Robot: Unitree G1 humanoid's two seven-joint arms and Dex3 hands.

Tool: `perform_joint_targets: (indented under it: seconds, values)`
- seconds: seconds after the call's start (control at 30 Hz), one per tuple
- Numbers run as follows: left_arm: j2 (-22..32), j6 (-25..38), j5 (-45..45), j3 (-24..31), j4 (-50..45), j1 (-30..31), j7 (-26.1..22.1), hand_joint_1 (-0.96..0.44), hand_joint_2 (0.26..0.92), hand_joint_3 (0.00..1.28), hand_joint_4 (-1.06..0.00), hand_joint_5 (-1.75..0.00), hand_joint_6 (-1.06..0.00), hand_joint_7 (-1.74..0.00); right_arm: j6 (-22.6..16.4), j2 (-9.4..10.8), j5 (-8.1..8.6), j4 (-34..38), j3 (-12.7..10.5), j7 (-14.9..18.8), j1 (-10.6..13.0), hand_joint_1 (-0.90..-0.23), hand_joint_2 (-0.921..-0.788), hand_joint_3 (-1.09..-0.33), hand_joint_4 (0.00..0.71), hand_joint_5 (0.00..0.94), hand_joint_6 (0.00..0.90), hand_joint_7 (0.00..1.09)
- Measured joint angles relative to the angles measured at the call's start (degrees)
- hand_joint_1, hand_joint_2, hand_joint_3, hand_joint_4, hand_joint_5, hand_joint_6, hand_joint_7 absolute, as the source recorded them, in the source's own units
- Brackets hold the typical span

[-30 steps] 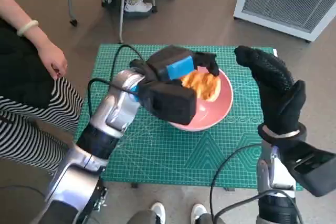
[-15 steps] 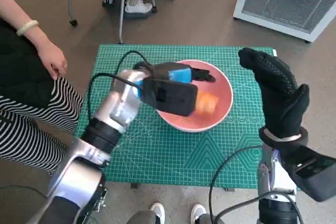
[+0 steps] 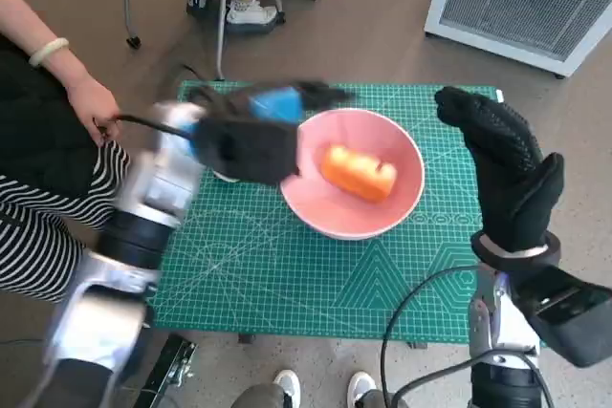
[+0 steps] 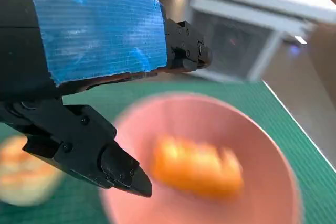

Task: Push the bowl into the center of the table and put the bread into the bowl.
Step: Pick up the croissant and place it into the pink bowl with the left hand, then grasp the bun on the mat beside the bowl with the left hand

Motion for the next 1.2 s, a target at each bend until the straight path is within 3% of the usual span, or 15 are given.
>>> perform_joint_targets:
  seconds: [0.57,1.2]
  values:
    - [5.0,1.6,3.0,0.6,9.4,-4.1,4.8,-0.09,0.782,0.01,-0.06,-0.01,-0.24,-0.03,0.0,0.3,0.20,0.8,0.4,0.1,-0.2,-0.687,-0.921,-0.685,0.167,0.001,0.072,0.44]
    - [4.9,-1.7,6.3,-3.9,26.0,-6.7,6.8,-0.08,0.767,0.00,-0.06,0.00,-0.25,-0.01,0.0,0.3,0.68,1.7,0.1,1.2,-0.3,-0.692,-0.921,-0.684,0.166,0.000,0.075,0.44]
